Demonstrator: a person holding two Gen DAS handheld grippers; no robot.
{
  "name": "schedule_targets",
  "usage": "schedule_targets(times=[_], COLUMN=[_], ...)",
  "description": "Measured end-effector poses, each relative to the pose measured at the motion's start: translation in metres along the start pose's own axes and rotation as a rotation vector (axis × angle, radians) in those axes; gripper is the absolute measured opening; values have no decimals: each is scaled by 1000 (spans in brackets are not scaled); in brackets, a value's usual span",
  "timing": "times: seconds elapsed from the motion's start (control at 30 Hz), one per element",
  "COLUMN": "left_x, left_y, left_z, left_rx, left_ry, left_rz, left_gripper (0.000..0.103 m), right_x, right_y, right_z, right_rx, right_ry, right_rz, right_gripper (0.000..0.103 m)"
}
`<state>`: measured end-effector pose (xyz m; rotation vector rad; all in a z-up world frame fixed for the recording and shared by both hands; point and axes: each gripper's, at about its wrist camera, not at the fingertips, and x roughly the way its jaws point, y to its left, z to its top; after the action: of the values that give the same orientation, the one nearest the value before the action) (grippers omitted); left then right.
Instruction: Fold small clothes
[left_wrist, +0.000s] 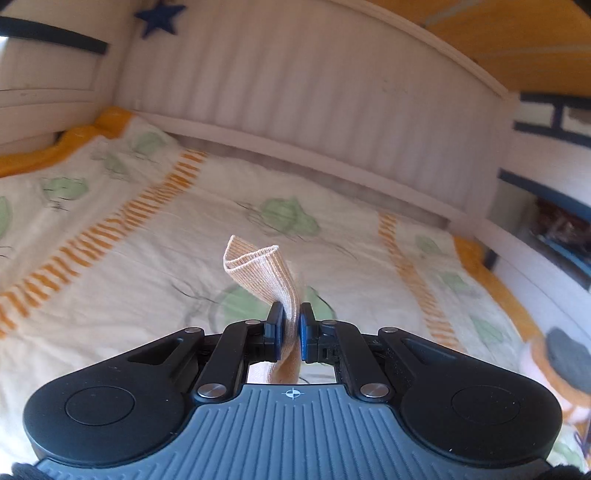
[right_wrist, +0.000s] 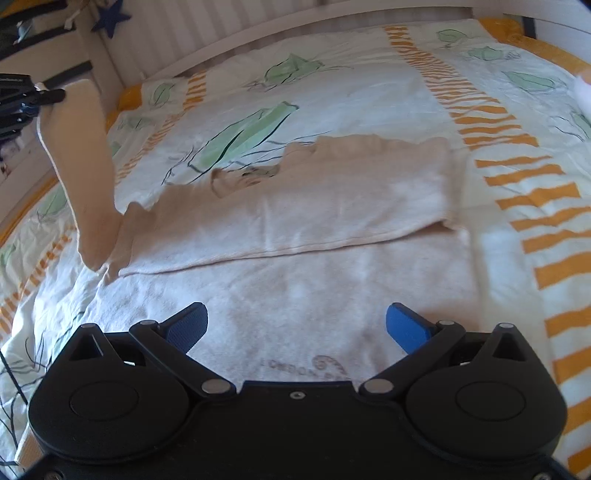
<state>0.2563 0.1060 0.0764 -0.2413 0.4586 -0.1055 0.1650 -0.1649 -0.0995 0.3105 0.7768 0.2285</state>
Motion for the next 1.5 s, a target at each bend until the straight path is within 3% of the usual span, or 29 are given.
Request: schedule_targets(times=[0.37, 0.43, 0.5, 0.57, 0.63, 0.77, 1.07, 1.33, 1.5], left_x=[81, 88, 93, 89, 79, 59, 31, 30, 20], left_y=[-92, -99, -102, -106, -104, -86, 7, 50, 41], left_z=[-93, -108, -117, -124, -125, -123, -147, -161, -157], left_rx=[84, 84, 90, 100, 113, 162, 204, 119, 184], left_ry=[251, 305, 345, 346, 325, 275, 300, 319, 242], left_rz=[-158, -209, -238, -259, -269, -215, 25, 65, 56], left_gripper=[11, 21, 44, 55, 57, 67, 67, 67, 67], right_x=[-15, -14, -14, -14, -15, -15, 6, 38, 47], right_y=[-37, -38, -37, -36, -35, -36, -30, -26, -29], right_z=[-2, 0, 0, 2, 4, 15, 61, 75, 73], right_rx=[111, 113, 105, 95, 83, 67, 3, -45, -46], right_ry=[-38, -40, -41, -39, -43, -59, -109, -72, -40], right_rz=[-10, -11, -13, -13, -15, -2, 48, 54, 71], right_gripper=[103, 103, 103, 103, 103, 103, 103, 102, 103])
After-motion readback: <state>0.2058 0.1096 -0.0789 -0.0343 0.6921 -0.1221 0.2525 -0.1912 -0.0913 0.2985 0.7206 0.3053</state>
